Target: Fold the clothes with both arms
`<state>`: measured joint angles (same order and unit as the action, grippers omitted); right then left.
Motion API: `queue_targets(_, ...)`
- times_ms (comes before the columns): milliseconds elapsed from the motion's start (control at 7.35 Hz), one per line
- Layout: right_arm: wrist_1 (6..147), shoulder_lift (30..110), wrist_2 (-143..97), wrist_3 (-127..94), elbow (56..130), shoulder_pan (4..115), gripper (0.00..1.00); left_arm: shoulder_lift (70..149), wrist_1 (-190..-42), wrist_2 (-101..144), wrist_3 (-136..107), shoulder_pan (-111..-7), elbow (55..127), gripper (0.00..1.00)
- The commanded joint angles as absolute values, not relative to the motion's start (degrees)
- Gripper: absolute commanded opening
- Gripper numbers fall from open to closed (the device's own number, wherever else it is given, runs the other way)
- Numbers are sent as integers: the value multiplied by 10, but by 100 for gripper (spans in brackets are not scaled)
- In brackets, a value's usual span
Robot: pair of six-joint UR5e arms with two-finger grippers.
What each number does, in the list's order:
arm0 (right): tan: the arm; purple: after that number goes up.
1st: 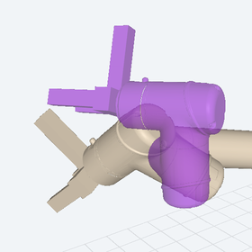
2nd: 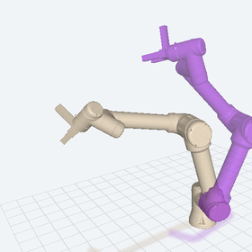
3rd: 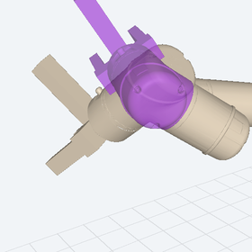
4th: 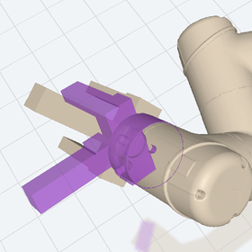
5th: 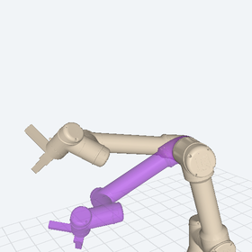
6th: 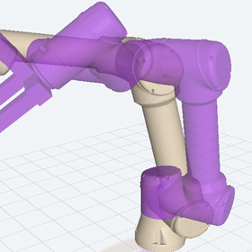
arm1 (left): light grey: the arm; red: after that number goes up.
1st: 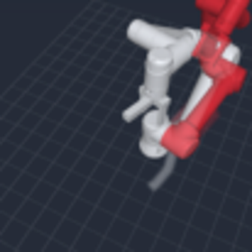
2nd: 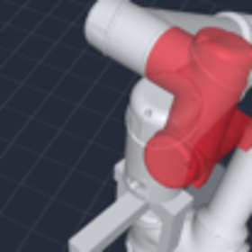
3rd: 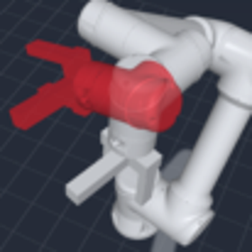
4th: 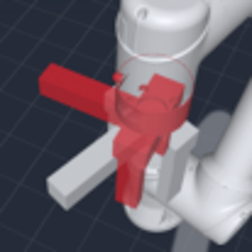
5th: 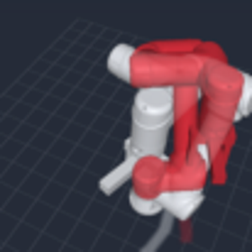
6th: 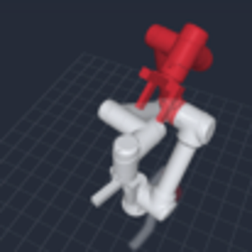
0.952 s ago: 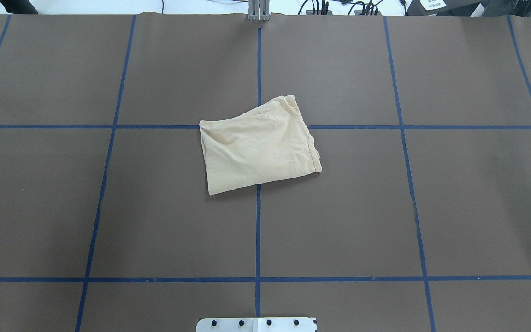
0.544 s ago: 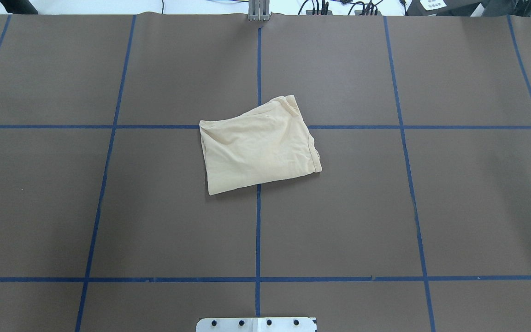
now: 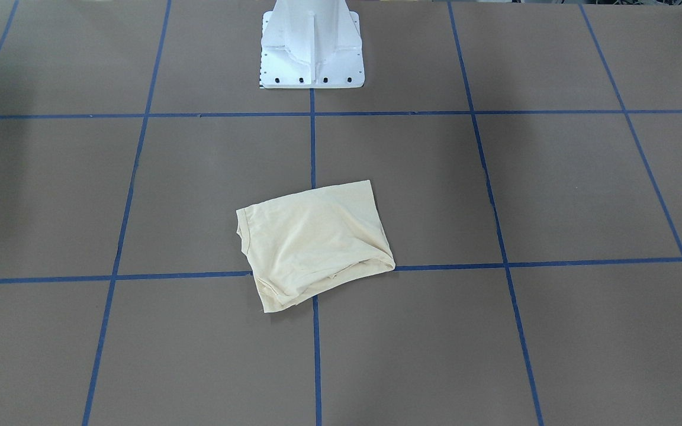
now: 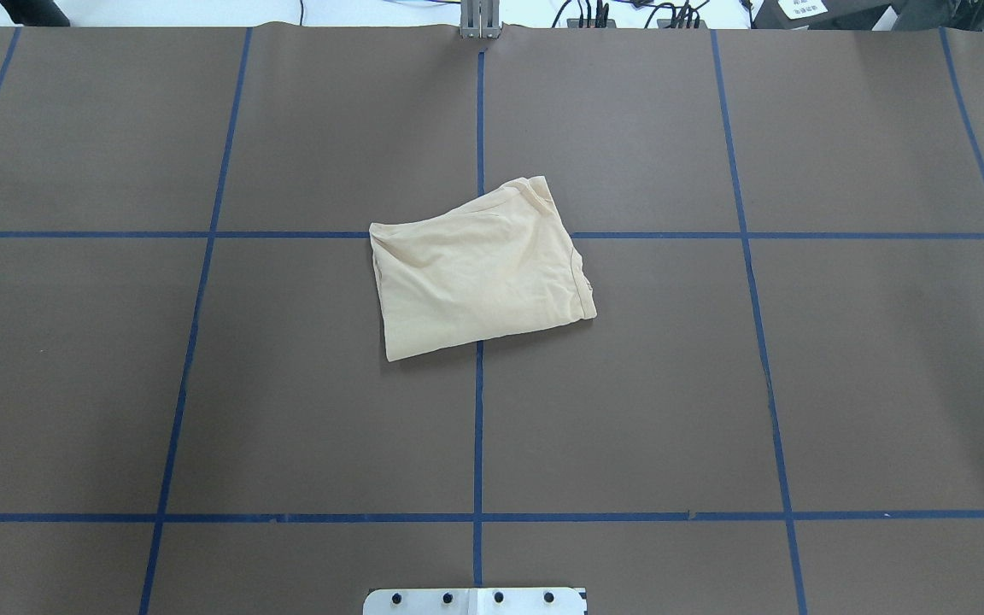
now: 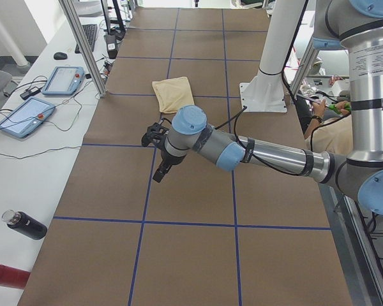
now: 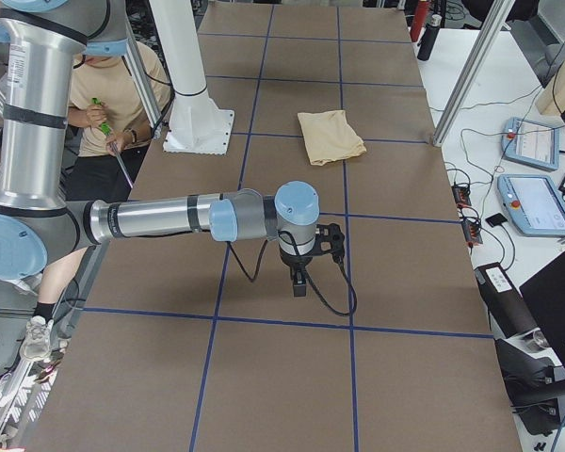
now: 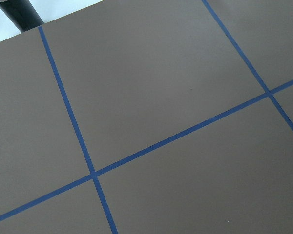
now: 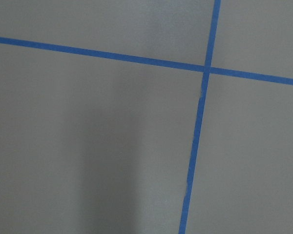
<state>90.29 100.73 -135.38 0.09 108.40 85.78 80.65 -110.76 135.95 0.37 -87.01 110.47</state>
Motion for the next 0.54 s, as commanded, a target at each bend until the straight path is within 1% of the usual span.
queue_targets(0,901,1008,-1353,1,1092,858,100,808,-1108,1361,4,-870,1106,100)
queue_targets(408,901,1009,-1353,1,1096,858,100,808,-1108,1364,4,-870,1108,100)
